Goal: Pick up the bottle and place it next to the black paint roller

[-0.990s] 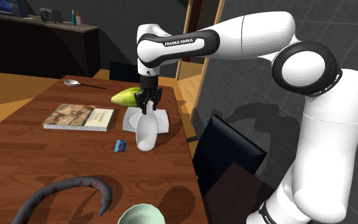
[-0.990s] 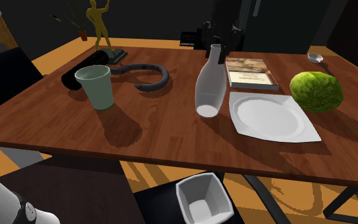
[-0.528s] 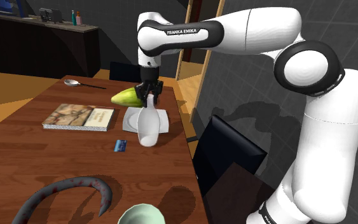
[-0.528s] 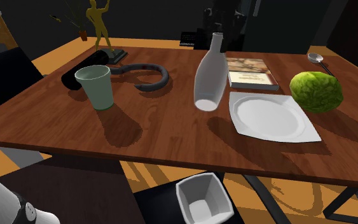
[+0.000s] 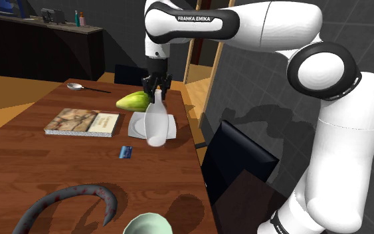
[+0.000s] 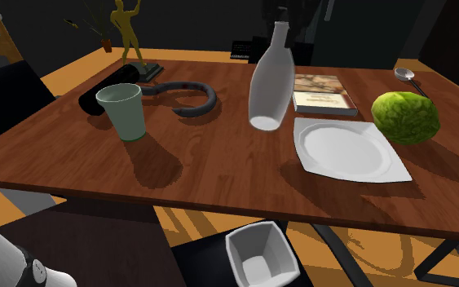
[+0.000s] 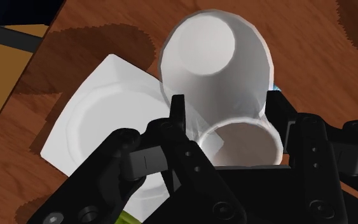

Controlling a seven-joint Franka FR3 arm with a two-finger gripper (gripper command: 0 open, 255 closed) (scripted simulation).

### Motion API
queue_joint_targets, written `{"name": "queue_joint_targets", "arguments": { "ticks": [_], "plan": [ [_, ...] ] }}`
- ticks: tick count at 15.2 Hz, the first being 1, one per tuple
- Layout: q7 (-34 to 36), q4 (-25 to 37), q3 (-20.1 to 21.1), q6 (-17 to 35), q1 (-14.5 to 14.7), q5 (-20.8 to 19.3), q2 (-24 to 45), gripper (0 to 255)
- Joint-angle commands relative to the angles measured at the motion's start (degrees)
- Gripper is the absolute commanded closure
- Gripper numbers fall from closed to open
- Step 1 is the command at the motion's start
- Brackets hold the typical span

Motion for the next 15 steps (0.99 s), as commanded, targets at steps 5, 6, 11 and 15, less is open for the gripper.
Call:
{"name": "queue_joint_targets", "arguments": {
  "ticks": [5, 6, 11, 15],
  "plan": [
    [0.1, 6.08, 0.06, -5.15, 0.24, -0.1, 0.93, 255],
    [0.11, 7.14, 0.06, -6.02, 0.28, -0.13, 1.12, 255],
    [0.18, 13.03, 0.09, -10.59, 0.53, -0.3, 2.45, 255],
    [2.39, 11.66, 0.92, -12.65, 1.83, 0.17, -1.0, 255]
  ]
}}
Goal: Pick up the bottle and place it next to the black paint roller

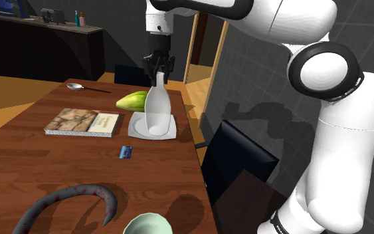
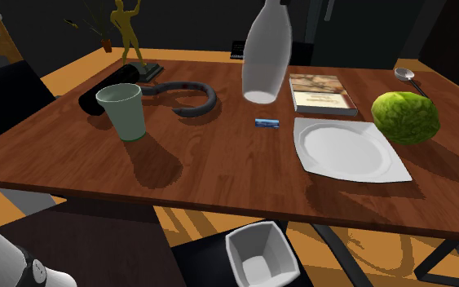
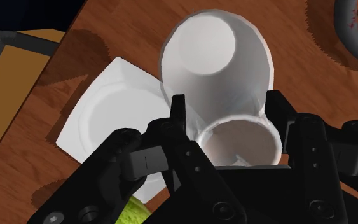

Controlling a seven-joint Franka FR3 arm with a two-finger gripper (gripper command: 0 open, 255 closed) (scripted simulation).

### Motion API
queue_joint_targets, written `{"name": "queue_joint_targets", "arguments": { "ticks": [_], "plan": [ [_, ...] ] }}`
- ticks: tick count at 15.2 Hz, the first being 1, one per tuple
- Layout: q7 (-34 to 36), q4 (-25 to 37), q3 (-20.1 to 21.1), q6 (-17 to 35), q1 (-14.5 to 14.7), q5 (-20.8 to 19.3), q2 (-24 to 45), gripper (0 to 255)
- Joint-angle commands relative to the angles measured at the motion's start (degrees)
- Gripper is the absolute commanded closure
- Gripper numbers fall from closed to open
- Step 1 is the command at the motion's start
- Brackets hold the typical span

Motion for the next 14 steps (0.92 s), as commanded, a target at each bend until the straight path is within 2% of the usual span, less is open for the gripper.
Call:
{"name": "queue_joint_targets", "arguments": {
  "ticks": [1, 8, 14],
  "plan": [
    [1.66, -0.26, 0.62, -1.59, 1.0, 0.28, -1.87, 255],
    [7.58, 0.23, 2.9, -7.5, 4.38, 1.39, -7.42, 255],
    [13.63, 5.04, 5.3, -14.04, 7.78, 2.12, -9.34, 255]
  ]
}}
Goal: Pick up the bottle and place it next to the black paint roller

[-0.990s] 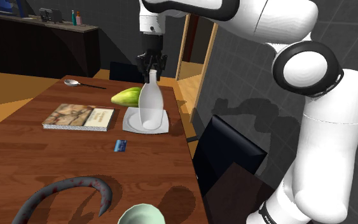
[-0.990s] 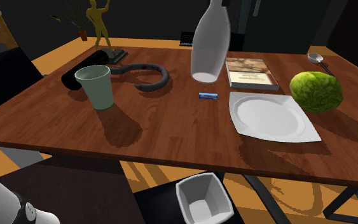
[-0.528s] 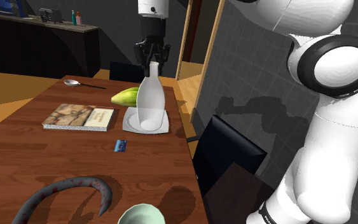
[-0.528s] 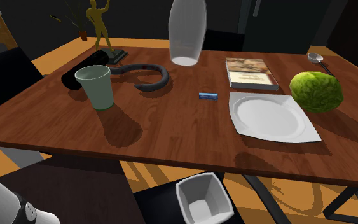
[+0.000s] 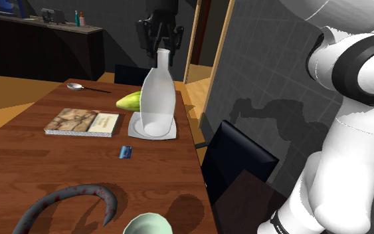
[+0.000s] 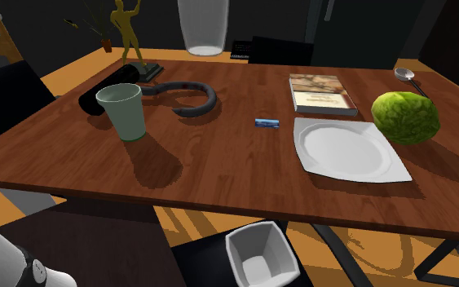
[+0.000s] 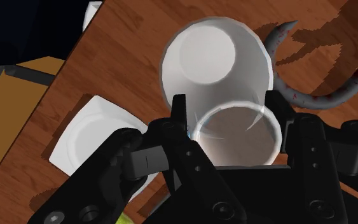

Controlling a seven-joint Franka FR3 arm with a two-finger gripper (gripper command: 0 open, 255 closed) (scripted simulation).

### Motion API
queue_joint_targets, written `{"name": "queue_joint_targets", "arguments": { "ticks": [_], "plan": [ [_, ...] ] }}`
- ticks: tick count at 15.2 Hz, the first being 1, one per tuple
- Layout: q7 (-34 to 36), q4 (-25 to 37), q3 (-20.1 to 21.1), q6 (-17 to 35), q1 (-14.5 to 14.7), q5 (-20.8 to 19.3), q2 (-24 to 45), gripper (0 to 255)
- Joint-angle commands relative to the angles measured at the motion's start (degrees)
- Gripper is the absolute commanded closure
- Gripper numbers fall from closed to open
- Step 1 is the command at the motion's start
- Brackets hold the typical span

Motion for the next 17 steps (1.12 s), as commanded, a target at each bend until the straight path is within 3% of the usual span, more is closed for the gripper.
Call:
{"name": "queue_joint_targets", "arguments": {
  "ticks": [1, 5, 17],
  "plan": [
    [2.29, 2.16, 0.86, -2.4, 1.27, 0.2, -0.31, 255],
    [7.33, 9.21, 2.82, -8.1, 4.37, 0.15, 0.91, 255],
    [5.13, -12.9, 1.87, 5.37, 2.57, 2.36, -7.95, 255]
  ]
}}
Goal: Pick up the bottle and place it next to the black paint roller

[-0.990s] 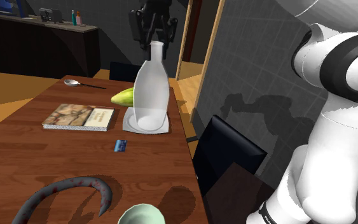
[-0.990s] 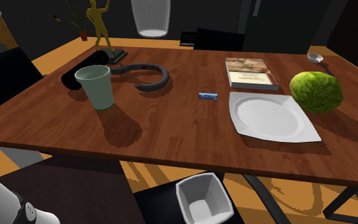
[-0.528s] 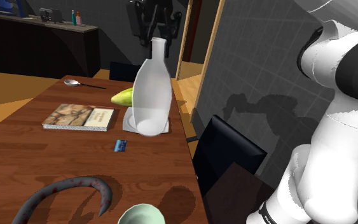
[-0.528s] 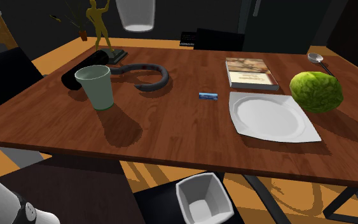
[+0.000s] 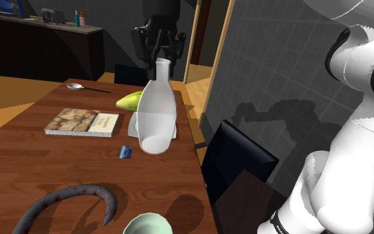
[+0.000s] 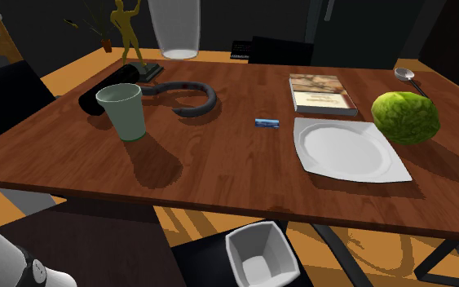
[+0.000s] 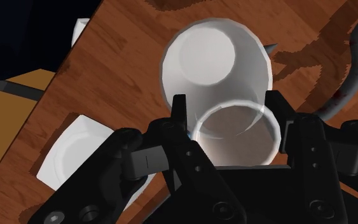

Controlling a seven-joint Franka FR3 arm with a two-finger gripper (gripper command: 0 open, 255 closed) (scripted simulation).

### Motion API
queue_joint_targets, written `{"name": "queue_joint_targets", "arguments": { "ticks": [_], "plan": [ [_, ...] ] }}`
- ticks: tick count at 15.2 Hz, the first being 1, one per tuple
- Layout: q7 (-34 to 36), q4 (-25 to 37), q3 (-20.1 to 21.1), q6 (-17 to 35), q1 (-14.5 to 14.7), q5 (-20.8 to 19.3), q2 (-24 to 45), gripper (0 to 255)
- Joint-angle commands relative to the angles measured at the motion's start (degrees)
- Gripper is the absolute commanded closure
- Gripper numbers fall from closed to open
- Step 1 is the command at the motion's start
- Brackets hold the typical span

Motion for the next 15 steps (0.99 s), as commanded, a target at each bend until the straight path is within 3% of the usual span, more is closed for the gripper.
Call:
{"name": "queue_joint_targets", "arguments": {
  "ticks": [1, 15],
  "plan": [
    [-0.37, -3.23, -0.15, 2.07, -0.19, 0.28, -1.24, 255],
    [-1.7, -19.39, -0.51, 14.07, -0.52, 1.17, -5.49, 255]
  ]
}}
